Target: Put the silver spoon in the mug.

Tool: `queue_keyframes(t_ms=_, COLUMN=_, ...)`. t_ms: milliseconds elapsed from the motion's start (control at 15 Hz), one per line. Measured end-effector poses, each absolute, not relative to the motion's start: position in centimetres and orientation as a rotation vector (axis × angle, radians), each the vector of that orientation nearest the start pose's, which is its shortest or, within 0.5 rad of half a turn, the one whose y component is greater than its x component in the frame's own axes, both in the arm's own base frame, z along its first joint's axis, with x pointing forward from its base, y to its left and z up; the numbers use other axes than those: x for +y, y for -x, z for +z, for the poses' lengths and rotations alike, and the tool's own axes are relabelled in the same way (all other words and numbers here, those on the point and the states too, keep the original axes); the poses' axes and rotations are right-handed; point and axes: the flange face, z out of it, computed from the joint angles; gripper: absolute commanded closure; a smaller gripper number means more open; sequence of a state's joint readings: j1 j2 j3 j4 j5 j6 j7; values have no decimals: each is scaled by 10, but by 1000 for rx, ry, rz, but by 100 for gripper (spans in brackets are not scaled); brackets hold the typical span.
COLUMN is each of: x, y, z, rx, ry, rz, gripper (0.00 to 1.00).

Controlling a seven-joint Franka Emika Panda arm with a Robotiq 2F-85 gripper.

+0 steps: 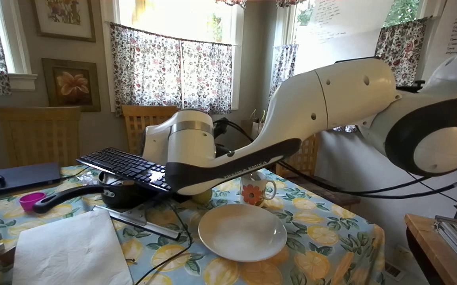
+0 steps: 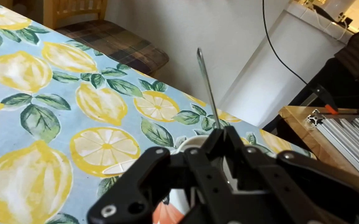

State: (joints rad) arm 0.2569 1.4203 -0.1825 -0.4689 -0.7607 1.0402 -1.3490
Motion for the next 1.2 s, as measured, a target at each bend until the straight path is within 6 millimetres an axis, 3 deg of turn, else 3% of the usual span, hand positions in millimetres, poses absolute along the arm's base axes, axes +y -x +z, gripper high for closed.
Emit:
queue_keyframes(t_ms=133, x=34, y=-714, z=176, rx=-1834, ry=2211, rz=1950, gripper=98)
queue_keyframes(t_ms=267, x=29, y=-712, z=175, rx=-1811, ry=2206, rz=1935, gripper=76)
queue_keyframes(t_ms=400, x=25, y=-711, z=174, rx=-1791, ry=2203, rz=1926, gripper=76)
queue_keyframes(t_ms=467, x=24, y=-710, z=174, rx=-1783, ry=2201, rz=1924, gripper=65)
queue_keyframes(t_ms=800, x=22, y=-709, z=174, rx=-1768, ry=2199, rz=1921, gripper=61)
queue_keyframes(t_ms=1000, x=22, y=-710, z=176, rx=-1768, ry=2207, rz=1866, gripper=50)
queue_keyframes(t_ms=1067, x=22, y=-711, z=180, rx=-1776, ry=2212, rz=1827, gripper=40)
queue_keyframes(t_ms=1200, x=24, y=-715, z=191, rx=-1803, ry=2233, rz=1728, gripper=35)
